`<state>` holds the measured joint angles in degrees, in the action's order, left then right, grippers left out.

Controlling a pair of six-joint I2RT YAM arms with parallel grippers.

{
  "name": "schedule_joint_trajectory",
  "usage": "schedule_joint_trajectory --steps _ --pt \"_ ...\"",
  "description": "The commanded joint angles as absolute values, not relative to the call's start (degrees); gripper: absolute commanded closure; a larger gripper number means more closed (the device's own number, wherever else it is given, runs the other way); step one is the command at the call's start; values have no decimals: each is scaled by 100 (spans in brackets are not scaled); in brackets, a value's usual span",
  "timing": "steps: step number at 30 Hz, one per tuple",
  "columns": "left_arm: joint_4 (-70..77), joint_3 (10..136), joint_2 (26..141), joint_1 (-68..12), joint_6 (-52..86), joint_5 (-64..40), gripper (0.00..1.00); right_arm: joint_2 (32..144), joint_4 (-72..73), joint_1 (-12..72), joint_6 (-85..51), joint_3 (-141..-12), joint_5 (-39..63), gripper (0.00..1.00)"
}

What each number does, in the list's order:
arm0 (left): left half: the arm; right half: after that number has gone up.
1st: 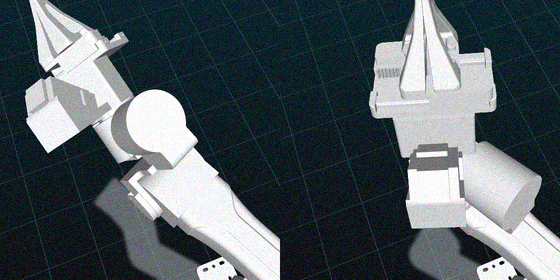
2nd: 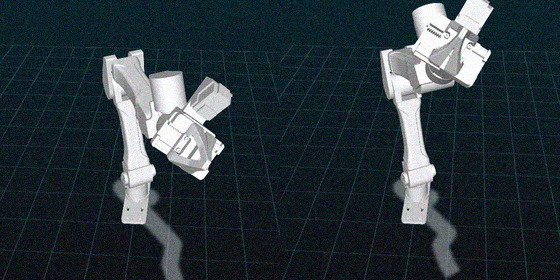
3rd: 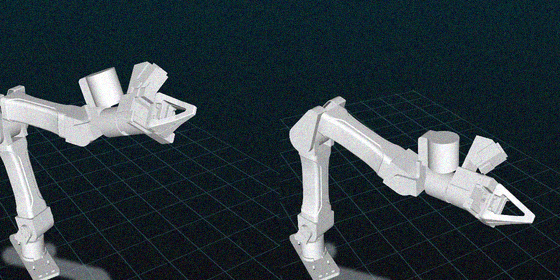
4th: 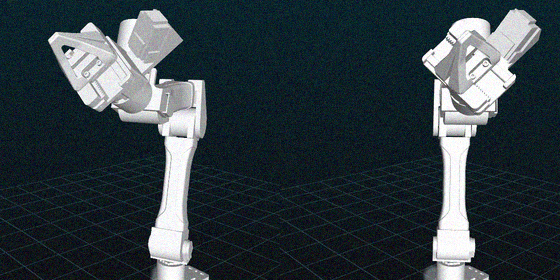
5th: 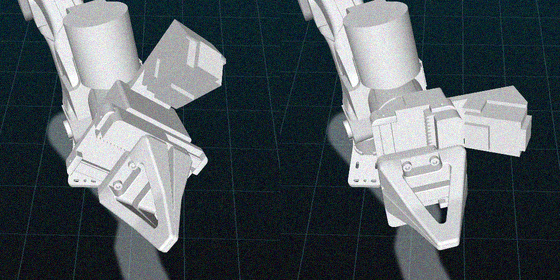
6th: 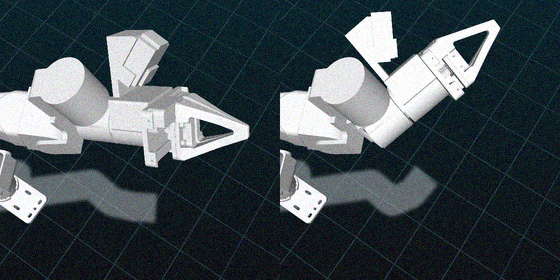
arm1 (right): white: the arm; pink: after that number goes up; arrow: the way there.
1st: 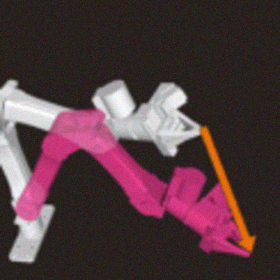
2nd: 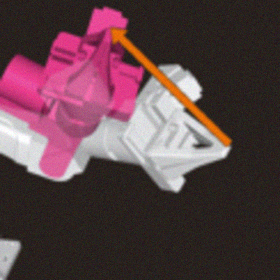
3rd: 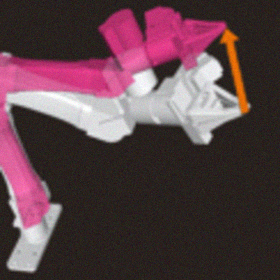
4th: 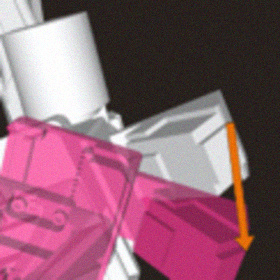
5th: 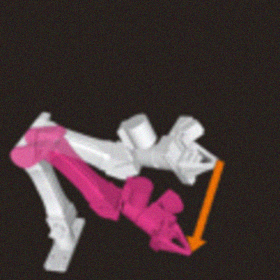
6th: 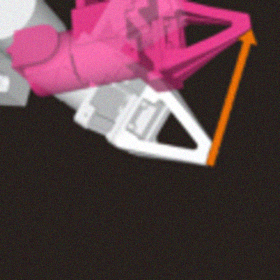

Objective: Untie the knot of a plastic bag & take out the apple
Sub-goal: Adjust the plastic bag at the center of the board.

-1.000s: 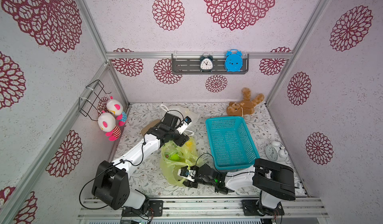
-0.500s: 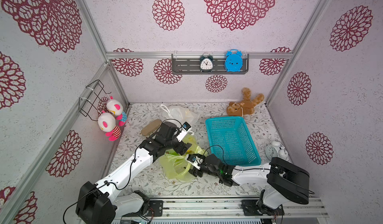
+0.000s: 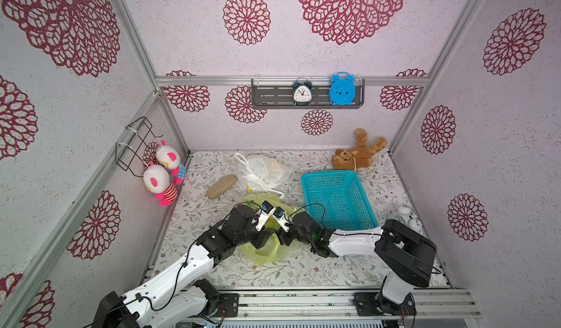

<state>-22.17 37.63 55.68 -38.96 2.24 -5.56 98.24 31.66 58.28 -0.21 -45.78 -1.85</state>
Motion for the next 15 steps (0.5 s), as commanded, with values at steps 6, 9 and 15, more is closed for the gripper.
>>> schedule_joint_trajectory --steps 6,9,15 --pt "-2028 3626 5244 -3970 575 -1077 72 10441 2146 5625 -872 -6221 -746 31" --pt "-2061 3556 5164 -3983 843 -1129 74 10843 1593 5596 -1027 -6832 -1001 29" --pt "-1897 3242 5079 -3974 1352 -1017 73 11343 1194 5236 -1693 -7409 -1053 27"
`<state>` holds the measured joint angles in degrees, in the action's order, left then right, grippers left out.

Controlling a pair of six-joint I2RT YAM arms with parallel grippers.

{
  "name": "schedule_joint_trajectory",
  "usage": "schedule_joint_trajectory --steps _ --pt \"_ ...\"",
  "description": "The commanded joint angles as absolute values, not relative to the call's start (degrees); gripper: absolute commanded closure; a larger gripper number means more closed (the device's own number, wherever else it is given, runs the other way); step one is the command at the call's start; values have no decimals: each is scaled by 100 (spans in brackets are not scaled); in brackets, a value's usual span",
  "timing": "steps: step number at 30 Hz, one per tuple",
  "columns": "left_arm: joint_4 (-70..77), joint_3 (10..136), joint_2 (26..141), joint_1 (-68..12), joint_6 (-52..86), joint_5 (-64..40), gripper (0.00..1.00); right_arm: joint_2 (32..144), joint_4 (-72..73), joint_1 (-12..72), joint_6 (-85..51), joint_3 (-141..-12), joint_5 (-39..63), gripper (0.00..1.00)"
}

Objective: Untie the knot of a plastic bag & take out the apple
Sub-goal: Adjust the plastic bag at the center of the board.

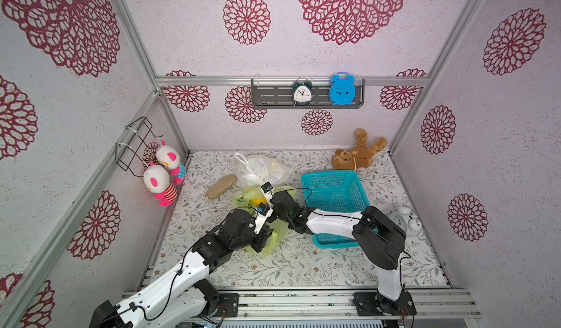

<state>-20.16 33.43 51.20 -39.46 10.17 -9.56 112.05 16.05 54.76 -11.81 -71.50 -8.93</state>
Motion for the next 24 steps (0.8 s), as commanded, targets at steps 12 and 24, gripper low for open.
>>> schedule_joint_trajectory --steps 12,24 --pt "-3010 3308 5063 -3777 2846 27 84 12951 -381 5069 -2262 -9370 -1102 29" --pt "-4344 4268 4433 -2835 3204 2250 75 11377 979 5228 -3018 -6825 -1475 53"
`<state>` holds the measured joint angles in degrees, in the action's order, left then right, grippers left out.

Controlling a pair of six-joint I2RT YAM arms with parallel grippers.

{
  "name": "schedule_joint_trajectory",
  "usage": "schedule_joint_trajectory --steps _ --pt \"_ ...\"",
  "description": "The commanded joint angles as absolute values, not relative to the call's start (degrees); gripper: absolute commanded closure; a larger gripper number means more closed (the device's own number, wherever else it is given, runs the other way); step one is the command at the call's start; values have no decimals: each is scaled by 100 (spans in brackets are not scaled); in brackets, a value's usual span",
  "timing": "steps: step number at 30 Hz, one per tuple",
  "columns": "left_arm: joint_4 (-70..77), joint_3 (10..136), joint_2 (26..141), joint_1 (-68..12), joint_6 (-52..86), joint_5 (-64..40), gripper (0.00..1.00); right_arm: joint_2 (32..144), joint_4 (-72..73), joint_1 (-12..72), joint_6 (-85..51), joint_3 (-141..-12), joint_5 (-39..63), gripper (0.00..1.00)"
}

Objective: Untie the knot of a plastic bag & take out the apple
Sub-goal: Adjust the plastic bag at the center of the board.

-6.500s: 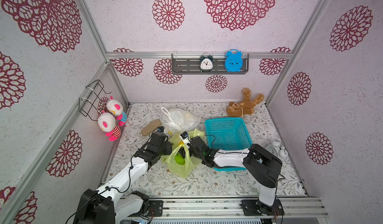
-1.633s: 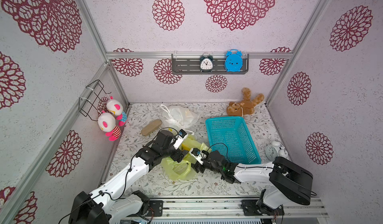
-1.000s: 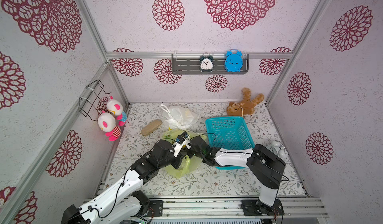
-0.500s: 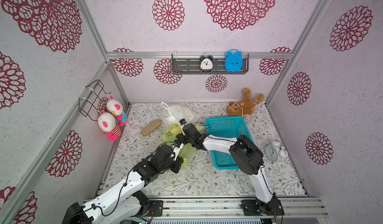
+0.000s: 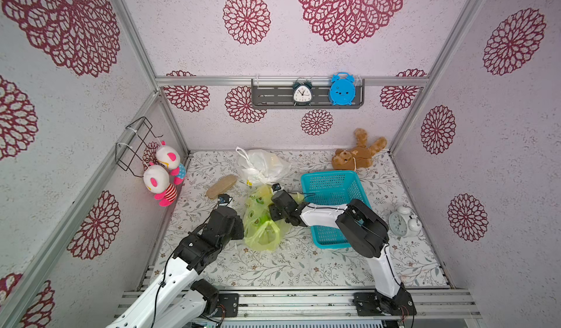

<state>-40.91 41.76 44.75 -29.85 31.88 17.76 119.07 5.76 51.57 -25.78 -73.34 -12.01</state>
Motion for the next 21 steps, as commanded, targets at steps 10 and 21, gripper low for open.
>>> schedule_joint_trajectory --steps 10,21 --pt "-984 3188 4374 -3267 3277 -730 1 10538 1057 5340 -2696 -6540 -1354 36" --pt "-1286 3004 6037 -3658 4008 63 26 9484 1278 5285 -2160 -5970 -525 32"
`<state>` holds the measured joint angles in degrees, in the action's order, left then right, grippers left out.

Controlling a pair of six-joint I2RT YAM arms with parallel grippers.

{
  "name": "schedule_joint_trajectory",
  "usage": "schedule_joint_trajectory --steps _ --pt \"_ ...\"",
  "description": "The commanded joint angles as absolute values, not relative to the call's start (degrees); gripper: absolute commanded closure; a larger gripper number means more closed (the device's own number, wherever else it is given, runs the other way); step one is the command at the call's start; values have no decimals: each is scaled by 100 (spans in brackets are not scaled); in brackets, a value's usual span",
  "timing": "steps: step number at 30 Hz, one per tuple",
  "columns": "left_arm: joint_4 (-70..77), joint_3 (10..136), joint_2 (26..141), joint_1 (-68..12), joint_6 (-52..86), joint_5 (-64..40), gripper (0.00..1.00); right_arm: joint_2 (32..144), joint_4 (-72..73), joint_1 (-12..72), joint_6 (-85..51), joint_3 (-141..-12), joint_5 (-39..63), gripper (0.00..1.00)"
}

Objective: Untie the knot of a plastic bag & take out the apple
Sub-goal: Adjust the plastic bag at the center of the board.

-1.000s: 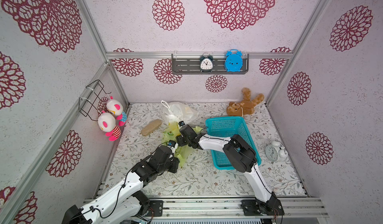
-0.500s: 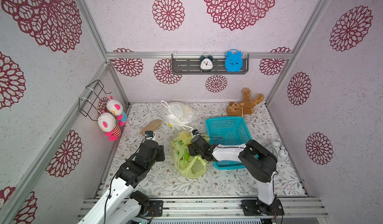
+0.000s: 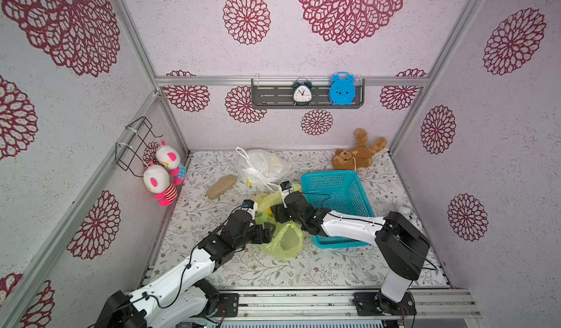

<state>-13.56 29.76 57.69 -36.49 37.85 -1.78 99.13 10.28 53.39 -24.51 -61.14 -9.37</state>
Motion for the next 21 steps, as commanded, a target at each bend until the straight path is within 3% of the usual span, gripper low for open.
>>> schedule_joint_trajectory --steps 1,2,4,7,10,12,21 --pt "-1440 3106 6179 -3639 3957 164 46 9336 1335 5283 -2125 -5861 -404 32" --pt "-1525 3177 6294 -3638 3922 262 63 9173 1420 5287 -2032 -5728 -177 32" --pt "-1490 3211 6378 -3630 3865 335 78 8878 1557 5295 -1941 -5443 192 33" --pt "-1139 3059 6349 -3563 3843 368 83 8534 2122 5376 -1651 -4826 1110 37" --pt "-884 2883 6325 -3443 3825 406 90 8612 2001 5604 -1346 -4599 1249 40" --pt "-761 2787 6306 -3373 3815 416 97 8824 2095 5735 -1407 -4502 1040 41" --pt "-315 2608 6571 -3232 3757 464 97 9911 2704 6587 -1140 -4228 6 42"
